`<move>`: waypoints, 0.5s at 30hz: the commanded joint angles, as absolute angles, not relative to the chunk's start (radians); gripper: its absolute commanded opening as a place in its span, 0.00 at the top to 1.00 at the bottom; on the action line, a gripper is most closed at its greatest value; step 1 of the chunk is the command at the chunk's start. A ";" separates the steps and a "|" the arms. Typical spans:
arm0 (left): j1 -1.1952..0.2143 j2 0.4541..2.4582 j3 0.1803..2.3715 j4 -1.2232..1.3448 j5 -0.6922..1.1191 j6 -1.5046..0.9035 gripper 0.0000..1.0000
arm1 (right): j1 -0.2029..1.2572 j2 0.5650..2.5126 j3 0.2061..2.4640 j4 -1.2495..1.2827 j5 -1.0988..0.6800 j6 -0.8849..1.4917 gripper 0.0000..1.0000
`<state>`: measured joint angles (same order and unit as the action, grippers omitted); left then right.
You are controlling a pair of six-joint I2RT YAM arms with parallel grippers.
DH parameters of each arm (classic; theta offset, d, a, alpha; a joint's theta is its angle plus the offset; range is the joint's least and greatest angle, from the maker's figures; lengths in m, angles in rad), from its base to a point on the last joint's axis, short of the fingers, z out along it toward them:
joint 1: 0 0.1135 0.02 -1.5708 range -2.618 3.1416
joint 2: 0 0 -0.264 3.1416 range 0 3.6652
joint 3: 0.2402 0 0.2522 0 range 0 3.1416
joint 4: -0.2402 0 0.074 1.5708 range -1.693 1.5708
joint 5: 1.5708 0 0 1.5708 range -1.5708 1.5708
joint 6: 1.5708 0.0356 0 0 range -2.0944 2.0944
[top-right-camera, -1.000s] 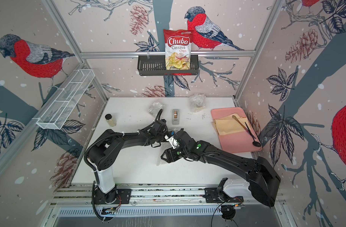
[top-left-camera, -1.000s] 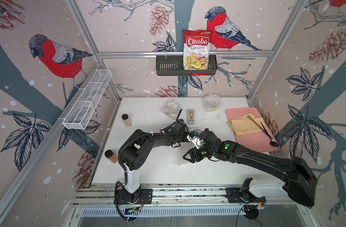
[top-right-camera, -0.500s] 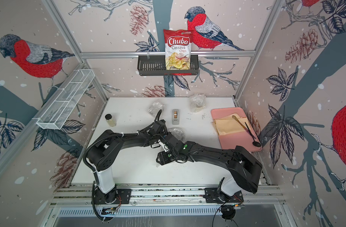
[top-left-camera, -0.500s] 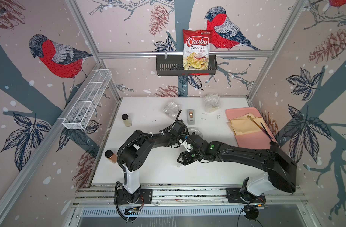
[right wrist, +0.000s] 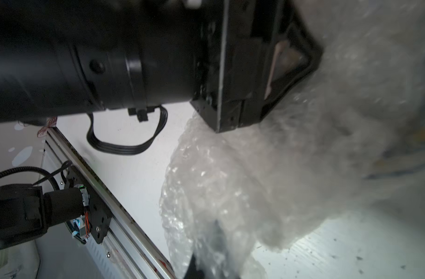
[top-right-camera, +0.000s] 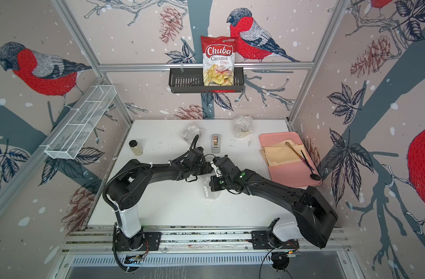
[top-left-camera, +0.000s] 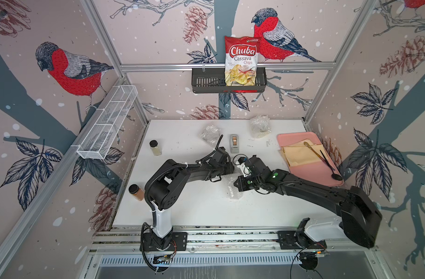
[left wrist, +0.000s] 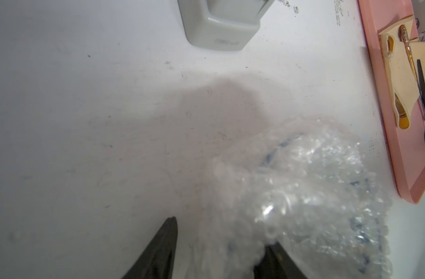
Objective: Wrap bowls in bubble wrap
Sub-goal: Wrap the bowl in bubble wrap.
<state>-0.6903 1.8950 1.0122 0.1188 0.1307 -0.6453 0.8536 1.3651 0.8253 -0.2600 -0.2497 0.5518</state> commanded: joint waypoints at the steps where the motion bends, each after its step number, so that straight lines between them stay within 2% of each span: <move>1: -0.693 1.913 1.003 0.006 0.130 -0.632 0.48 | 0.787 1.344 0.854 -0.289 -0.261 0.488 0.99; 9: -0.717 1.893 1.003 0.038 0.149 -0.609 0.48 | 0.614 1.402 0.939 -0.255 -0.234 0.384 0.99; 15: -0.723 1.880 0.968 0.059 0.155 -0.598 0.49 | 0.574 1.526 1.023 -0.185 -0.209 0.360 0.99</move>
